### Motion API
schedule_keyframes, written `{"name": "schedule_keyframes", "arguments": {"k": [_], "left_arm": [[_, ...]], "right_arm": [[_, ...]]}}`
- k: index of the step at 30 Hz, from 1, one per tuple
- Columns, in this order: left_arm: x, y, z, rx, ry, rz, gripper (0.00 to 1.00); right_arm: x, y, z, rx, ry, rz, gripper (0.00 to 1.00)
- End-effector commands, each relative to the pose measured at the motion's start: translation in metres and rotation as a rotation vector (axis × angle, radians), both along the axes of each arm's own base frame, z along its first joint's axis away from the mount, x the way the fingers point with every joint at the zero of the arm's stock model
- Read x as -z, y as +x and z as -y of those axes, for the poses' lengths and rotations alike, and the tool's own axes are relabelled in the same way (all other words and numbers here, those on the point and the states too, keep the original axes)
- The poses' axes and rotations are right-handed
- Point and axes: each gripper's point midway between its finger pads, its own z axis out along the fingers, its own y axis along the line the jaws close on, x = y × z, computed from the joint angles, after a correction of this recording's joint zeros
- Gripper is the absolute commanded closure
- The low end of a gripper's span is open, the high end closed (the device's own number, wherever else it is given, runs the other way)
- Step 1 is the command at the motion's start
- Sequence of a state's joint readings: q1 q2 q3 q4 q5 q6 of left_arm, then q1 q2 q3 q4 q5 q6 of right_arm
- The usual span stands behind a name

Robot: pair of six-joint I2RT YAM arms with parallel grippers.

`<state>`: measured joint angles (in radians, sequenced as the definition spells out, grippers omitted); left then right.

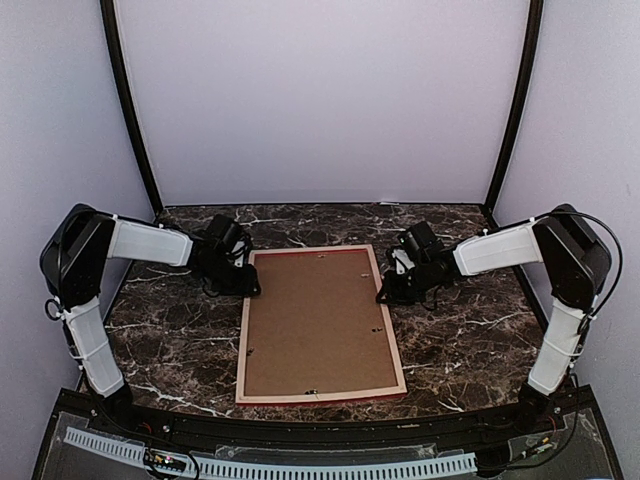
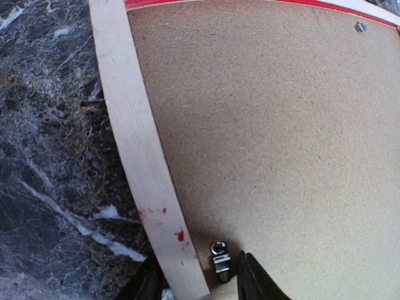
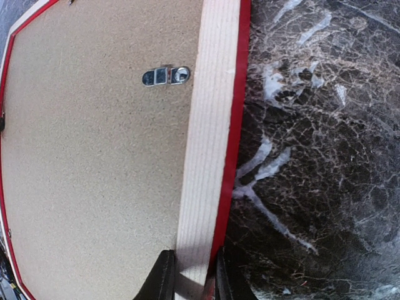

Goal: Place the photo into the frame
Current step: Press the fastener onto the backboard.

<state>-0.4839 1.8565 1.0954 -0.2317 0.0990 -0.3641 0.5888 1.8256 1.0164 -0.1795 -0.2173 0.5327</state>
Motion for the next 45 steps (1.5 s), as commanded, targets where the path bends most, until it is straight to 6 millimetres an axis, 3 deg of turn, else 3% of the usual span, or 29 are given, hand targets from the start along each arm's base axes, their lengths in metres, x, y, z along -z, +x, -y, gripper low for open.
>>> {"name": "schedule_keyframes", "arguments": {"k": [1, 15, 24, 27, 33, 40, 45], "left_arm": [[0.042, -0.043, -0.021, -0.025, 0.056, -0.175, 0.59], [0.036, -0.035, -0.029, -0.051, 0.037, -0.148, 0.7], [0.016, -0.015, -0.019, -0.03, -0.004, -0.089, 0.75], [0.007, -0.011, -0.015, -0.025, -0.028, -0.072, 0.68], [-0.016, -0.007, -0.01, -0.022, -0.066, -0.03, 0.42], [-0.032, -0.017, -0.011, -0.007, -0.092, -0.012, 0.34], [-0.037, -0.047, -0.015, 0.011, -0.098, -0.024, 0.27]], "right_arm": [[0.01, -0.006, -0.001, -0.035, 0.004, -0.021, 0.86], [0.017, -0.011, -0.002, -0.039, 0.012, -0.036, 0.87], [0.018, -0.012, -0.002, -0.042, 0.01, -0.039, 0.88], [0.018, -0.012, -0.001, -0.04, 0.01, -0.037, 0.88], [0.018, -0.012, -0.002, -0.042, 0.014, -0.039, 0.88], [0.019, -0.011, -0.003, -0.039, 0.017, -0.04, 0.88], [0.017, -0.009, -0.003, -0.037, 0.015, -0.035, 0.88]]}}
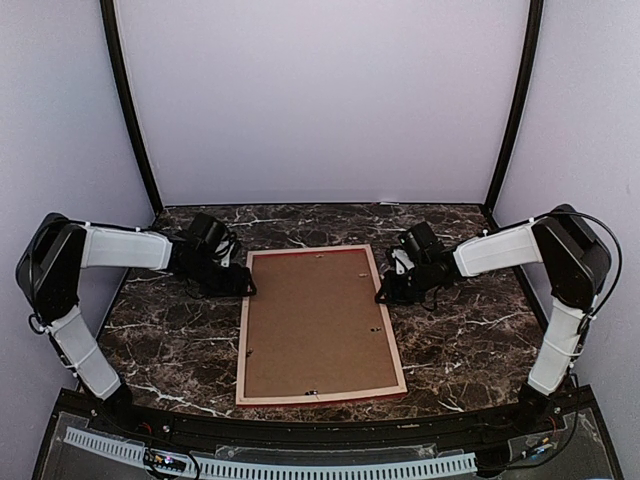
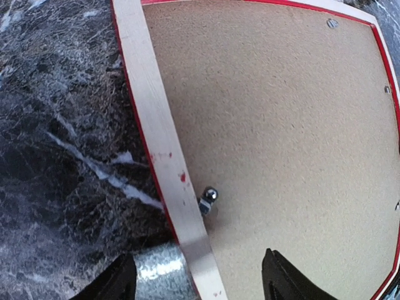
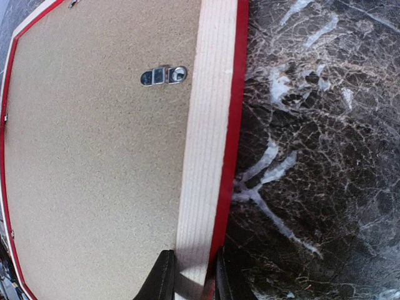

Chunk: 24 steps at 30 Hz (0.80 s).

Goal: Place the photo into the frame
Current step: Press the fastener onto the backboard.

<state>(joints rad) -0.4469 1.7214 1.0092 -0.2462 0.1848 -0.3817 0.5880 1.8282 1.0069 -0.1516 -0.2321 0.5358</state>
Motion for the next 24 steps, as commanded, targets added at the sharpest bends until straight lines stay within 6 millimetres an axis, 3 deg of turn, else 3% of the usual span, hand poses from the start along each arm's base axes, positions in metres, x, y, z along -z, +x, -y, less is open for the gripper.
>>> {"name": "schedule_keyframes", "arguments": {"k": [1, 11, 17, 24], "left_arm": [[-0.013, -0.036, 0.0, 0.035, -0.009, -0.015, 0.26], [0.002, -0.121, 0.01, 0.095, 0.084, -0.073, 0.2], [0.014, -0.14, 0.006, 0.108, 0.129, -0.101, 0.2], [0.027, -0.149, 0.008, 0.135, 0.142, -0.135, 0.26]], "right_arm": [[0.016, -0.009, -0.001, -0.032, -0.006, -0.039, 0.89], [0.015, -0.006, -0.002, -0.034, -0.009, -0.036, 0.89], [0.016, -0.008, -0.001, -0.033, -0.01, -0.039, 0.89], [0.017, -0.01, 0.001, -0.032, -0.012, -0.04, 0.89]]}}
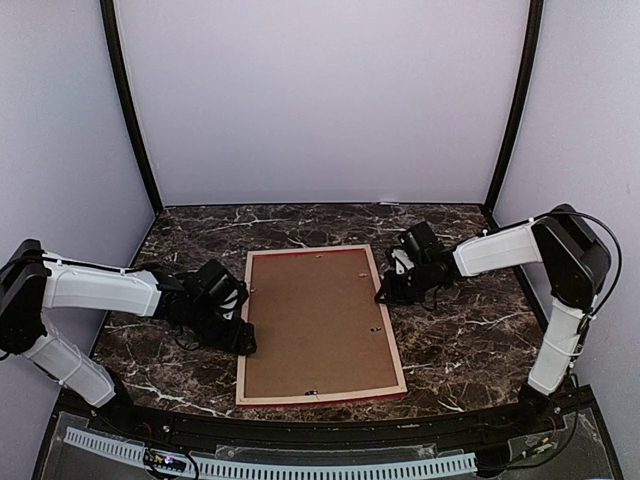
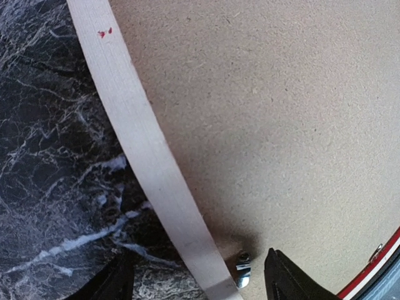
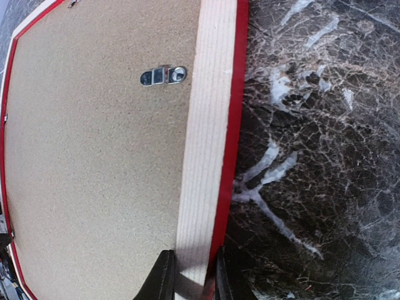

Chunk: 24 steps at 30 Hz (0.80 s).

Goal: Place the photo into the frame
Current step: Press the fastener onto the backboard.

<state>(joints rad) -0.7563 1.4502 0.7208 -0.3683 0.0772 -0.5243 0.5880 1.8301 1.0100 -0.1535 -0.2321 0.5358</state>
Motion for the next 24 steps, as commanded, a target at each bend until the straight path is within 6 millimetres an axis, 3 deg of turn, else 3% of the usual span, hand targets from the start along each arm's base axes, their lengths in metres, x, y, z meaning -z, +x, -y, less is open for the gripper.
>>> {"name": "schedule_keyframes", "arguments": {"k": [1, 24], "left_arm": [[0.009, -0.008, -0.005, 0.002, 0.027, -0.026, 0.27], [0.022, -0.02, -0.017, 0.031, 0.075, -0.055, 0.49]], "right_arm": [[0.018, -0.011, 0.001, -0.031, -0.012, -0.042, 0.89], [0.022, -0.015, 0.003, -0.029, -0.014, -0.053, 0.9]]}}
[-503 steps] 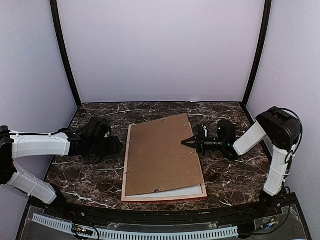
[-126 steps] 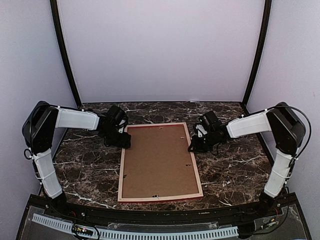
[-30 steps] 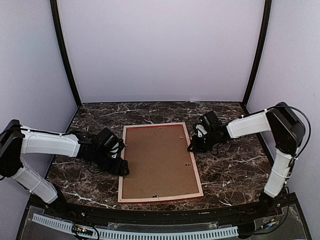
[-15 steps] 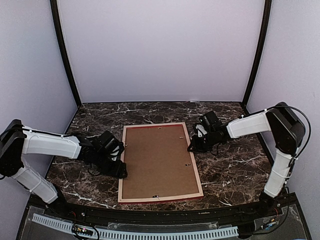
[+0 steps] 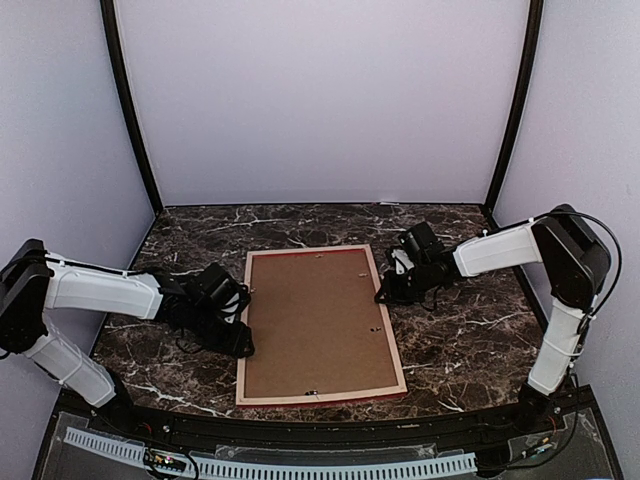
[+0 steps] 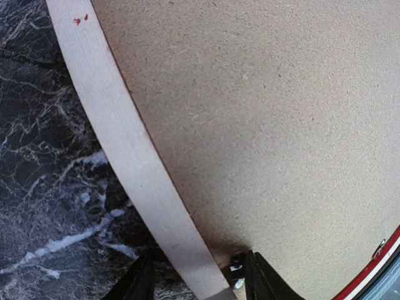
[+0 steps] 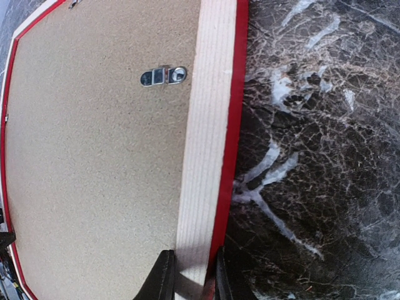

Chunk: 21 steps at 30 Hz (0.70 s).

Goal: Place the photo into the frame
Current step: Press the fastener onto the backboard.

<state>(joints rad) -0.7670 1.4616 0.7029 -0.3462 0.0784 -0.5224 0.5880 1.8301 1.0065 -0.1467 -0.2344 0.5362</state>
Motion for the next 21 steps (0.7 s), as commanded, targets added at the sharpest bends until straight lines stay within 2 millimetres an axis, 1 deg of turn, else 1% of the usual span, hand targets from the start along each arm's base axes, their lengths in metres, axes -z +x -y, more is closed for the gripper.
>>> {"name": "schedule_keyframes", "arguments": {"k": [1, 4, 13, 15, 19, 21], "left_arm": [[0.015, -0.016, -0.018, 0.018, 0.073, -0.046, 0.49], [0.014, -0.017, -0.021, 0.03, 0.09, -0.041, 0.54], [0.01, -0.018, -0.022, 0.067, 0.094, -0.031, 0.62], [0.009, -0.017, -0.022, 0.068, 0.095, -0.025, 0.66], [0.005, -0.016, -0.019, 0.07, 0.077, -0.013, 0.67], [0.002, -0.016, -0.018, 0.073, 0.065, -0.011, 0.64]], "right_arm": [[0.021, -0.014, 0.003, -0.029, -0.017, -0.053, 0.9], [0.022, -0.014, 0.004, -0.03, -0.018, -0.054, 0.9], [0.023, -0.015, 0.004, -0.03, -0.018, -0.059, 0.9], [0.022, -0.015, 0.003, -0.032, -0.017, -0.058, 0.9], [0.02, -0.014, 0.003, -0.033, -0.017, -0.054, 0.9], [0.021, -0.014, 0.003, -0.034, -0.018, -0.056, 0.9]]}}
